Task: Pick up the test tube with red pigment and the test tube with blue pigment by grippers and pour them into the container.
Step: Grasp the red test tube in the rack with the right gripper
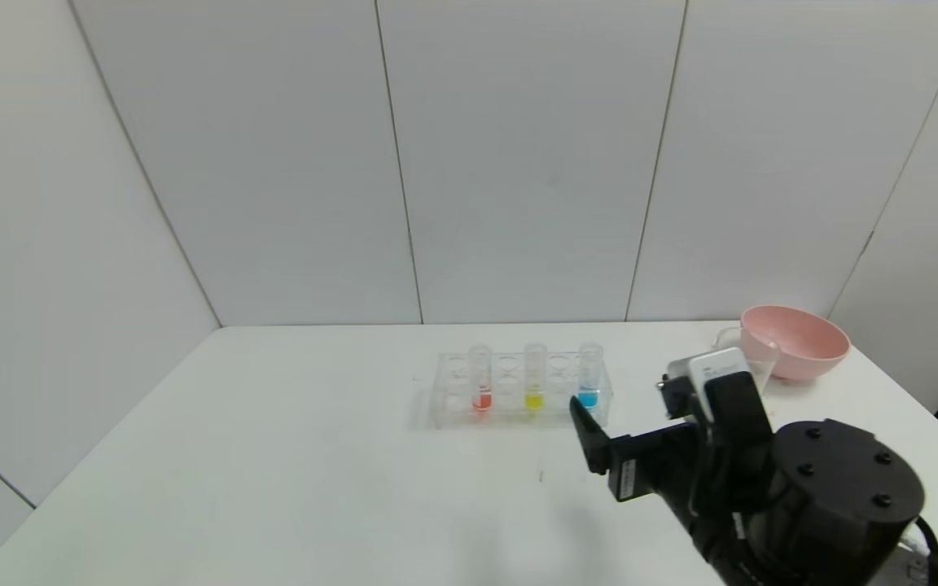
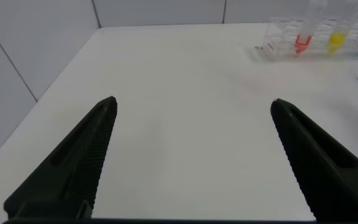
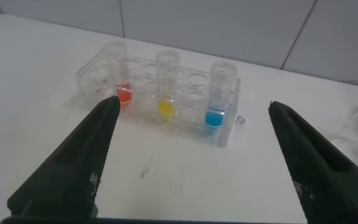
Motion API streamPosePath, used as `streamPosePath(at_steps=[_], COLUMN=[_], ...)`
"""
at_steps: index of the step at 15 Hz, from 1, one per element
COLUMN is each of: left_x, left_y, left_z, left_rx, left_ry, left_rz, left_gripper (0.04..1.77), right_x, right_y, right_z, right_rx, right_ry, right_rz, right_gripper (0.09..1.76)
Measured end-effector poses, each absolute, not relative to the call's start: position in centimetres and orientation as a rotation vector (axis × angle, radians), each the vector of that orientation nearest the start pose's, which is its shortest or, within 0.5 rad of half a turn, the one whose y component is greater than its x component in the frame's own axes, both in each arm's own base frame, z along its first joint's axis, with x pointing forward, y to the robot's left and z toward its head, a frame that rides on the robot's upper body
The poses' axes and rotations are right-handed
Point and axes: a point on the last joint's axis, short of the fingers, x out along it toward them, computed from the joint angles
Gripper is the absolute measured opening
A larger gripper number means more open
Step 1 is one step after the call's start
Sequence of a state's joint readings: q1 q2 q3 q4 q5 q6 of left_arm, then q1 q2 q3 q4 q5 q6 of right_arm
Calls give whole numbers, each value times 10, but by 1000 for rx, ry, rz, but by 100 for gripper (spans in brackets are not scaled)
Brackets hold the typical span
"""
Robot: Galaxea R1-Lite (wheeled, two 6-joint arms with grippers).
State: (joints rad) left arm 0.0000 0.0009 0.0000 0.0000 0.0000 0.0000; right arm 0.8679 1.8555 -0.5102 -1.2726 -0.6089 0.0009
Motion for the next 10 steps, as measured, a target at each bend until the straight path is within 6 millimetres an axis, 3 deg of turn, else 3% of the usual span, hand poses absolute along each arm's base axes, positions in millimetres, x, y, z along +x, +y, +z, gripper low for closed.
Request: streamPosePath(at_steps=[4,10], left_x=[-23,-23], left_y=[0,0], left_z=[75,75], left_rx=[0,0], left_ry=[1,1], left_rz=[0,0], left_gripper=[176,176], right_x=[187,201], right_y=[266,299], right_z=[131,116], right_rx=[-24,-7], right_ry=[110,110], right_rz=[330,343], right_gripper=[171,171])
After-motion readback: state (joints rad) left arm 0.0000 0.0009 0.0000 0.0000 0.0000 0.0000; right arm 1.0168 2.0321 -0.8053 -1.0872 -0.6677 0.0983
